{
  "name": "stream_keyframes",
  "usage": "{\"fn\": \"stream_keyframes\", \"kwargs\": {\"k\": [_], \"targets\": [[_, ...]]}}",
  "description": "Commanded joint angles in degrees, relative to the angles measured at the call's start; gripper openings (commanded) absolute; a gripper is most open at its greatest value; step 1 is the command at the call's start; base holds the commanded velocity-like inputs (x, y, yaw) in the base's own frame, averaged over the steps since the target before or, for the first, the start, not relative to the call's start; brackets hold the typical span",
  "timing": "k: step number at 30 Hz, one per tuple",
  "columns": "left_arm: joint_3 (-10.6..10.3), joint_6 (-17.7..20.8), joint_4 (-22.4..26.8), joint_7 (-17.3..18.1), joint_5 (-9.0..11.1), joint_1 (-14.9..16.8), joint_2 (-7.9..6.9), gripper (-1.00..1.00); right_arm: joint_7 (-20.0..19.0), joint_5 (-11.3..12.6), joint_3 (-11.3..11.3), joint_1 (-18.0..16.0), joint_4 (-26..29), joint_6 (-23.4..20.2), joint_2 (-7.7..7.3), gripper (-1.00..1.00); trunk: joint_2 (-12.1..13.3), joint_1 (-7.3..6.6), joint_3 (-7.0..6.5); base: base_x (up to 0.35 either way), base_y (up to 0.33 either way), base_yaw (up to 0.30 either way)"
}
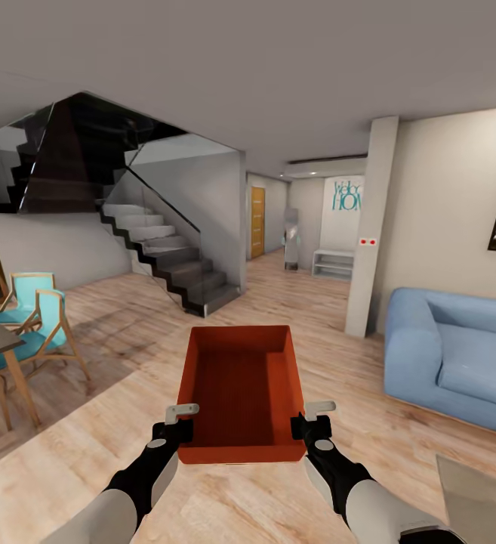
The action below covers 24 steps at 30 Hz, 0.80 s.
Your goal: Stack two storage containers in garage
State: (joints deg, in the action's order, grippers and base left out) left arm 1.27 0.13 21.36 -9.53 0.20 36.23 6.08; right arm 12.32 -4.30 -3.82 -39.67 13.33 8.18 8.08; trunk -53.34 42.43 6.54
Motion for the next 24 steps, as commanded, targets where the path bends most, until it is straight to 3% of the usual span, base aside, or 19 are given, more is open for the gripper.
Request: {"fn": "stream_keyframes", "kwargs": {"k": [1, 24], "targets": [[0.4, 0.1, 0.3, -0.4, -0.7, 0.1, -0.02, -1.00, 0.6, 0.1, 0.4, -0.1, -0.2, 0.1, -0.24, -1.00, -0.1, 0.04, 0.08, 0.322, 0.000, 0.000], [0.4, 0.1, 0.4, -0.3, -0.7, 0.1, -0.02, -1.00, 0.6, 0.1, 0.4, -0.1, -0.2, 0.1, -0.25, -1.00, -0.1, 0.04, 0.08, 0.322, 0.000, 0.000]]}}
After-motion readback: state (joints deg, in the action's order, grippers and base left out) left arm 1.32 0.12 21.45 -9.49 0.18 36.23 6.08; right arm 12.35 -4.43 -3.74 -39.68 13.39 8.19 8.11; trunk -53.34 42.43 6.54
